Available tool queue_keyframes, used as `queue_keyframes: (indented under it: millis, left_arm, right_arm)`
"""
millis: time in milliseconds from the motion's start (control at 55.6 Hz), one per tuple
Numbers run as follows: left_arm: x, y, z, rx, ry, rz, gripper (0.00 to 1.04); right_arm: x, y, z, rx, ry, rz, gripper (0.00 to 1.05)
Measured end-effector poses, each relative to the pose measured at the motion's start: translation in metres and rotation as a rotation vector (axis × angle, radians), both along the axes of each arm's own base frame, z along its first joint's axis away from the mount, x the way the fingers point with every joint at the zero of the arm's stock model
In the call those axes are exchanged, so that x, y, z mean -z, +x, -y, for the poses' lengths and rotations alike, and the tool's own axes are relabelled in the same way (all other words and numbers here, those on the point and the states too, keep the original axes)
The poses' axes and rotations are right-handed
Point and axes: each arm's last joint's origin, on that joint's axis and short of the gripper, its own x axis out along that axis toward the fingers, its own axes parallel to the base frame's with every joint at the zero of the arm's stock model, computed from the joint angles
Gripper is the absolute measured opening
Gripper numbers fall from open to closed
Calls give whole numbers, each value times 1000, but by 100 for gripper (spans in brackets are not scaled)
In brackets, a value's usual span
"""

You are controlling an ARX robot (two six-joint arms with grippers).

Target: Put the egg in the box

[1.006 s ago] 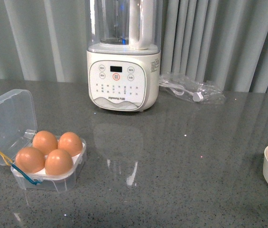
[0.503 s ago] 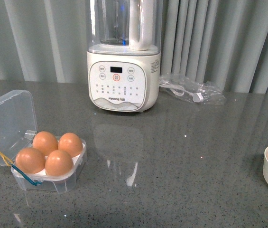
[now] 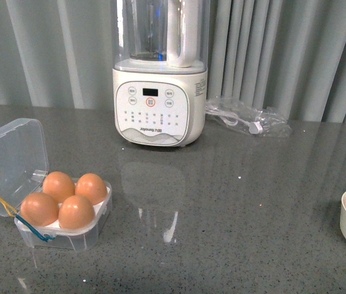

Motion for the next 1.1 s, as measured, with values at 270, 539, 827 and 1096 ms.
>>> queue_keyframes:
  millis: [270, 539, 827, 1096]
  left_arm:
    - [0, 0, 0, 0, 0, 0, 98]
    - [0, 0, 0, 0, 0, 0, 98]
    - [0, 0, 0, 0, 0, 0, 98]
    - [0, 0, 0, 0, 0, 0, 98]
  right_arm:
    - [0, -6, 0, 0, 0, 2, 3]
    - [0, -10, 0, 0, 0, 2, 3]
    - [3, -20, 0, -2, 0, -4, 3]
    - [3, -20, 0, -2, -1, -5, 27]
